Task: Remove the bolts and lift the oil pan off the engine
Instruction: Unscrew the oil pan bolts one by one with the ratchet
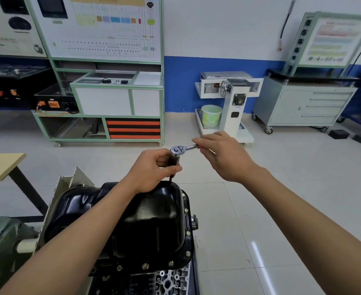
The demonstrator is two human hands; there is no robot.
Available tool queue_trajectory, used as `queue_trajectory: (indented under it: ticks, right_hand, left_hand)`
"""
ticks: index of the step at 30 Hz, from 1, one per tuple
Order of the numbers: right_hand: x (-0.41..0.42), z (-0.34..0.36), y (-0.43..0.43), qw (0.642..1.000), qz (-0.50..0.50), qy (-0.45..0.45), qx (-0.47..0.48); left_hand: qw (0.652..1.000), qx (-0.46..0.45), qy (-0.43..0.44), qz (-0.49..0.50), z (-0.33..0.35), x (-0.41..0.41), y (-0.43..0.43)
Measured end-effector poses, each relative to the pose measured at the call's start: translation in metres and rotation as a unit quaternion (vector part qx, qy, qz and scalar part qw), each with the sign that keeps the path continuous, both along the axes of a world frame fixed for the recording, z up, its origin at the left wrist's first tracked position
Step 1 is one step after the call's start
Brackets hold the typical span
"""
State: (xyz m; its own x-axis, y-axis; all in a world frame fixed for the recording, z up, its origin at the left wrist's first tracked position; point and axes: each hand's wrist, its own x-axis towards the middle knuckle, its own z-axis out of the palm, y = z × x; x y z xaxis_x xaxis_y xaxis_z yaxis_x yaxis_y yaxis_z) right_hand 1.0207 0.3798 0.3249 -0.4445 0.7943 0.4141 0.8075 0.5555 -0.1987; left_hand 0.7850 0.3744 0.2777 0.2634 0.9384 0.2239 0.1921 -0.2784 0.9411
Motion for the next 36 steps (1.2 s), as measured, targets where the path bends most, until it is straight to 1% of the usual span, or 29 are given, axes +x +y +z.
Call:
queue_trajectory:
  ticks: [3,6,8,10,16,20,23,29,33,36]
  right_hand:
    - [0.01,0.0,-0.019,1.0,-0.008,0.006,0.005]
    - [0.009,0.0,-0.046,0.999,-0.007,0.04,-0.034]
    - [-0.004,-0.004,-0.064,0.995,-0.011,0.074,-0.065]
    - [-0.02,-0.011,-0.079,0.993,-0.024,0.087,-0.08]
    - [-0.036,-0.007,-0.083,0.994,-0.08,0.046,-0.061]
    - [-0.021,0.004,-0.072,0.995,-0.078,0.013,-0.061]
    - [-0.012,0.017,-0.057,0.995,-0.066,-0.018,-0.073]
    - [-0.024,0.03,-0.017,0.993,-0.073,-0.089,-0.026]
    - [-0.034,0.029,0.009,0.992,-0.037,-0.12,-0.013]
    - [-0.042,0.031,0.021,0.995,0.008,-0.094,-0.016]
  left_hand:
    - [1.0,0.008,0.007,0.01,-0.001,0.0,0.0]
    - [0.999,0.02,0.012,0.025,0.0,0.001,-0.001]
    - [0.999,0.032,0.017,0.033,0.0,0.0,-0.001]
    - [0.999,0.037,0.014,0.032,-0.001,-0.001,-0.002]
    - [0.998,0.048,0.009,0.036,-0.002,-0.003,-0.002]
    - [0.997,0.065,0.04,0.02,-0.002,-0.004,-0.002]
    - [0.998,0.055,0.039,0.006,0.0,-0.003,-0.004]
    - [0.998,0.045,0.048,-0.004,0.003,-0.002,-0.005]
    - [0.999,0.028,0.03,-0.017,0.002,-0.003,-0.004]
    - [1.0,0.017,0.016,-0.009,0.002,-0.001,-0.004]
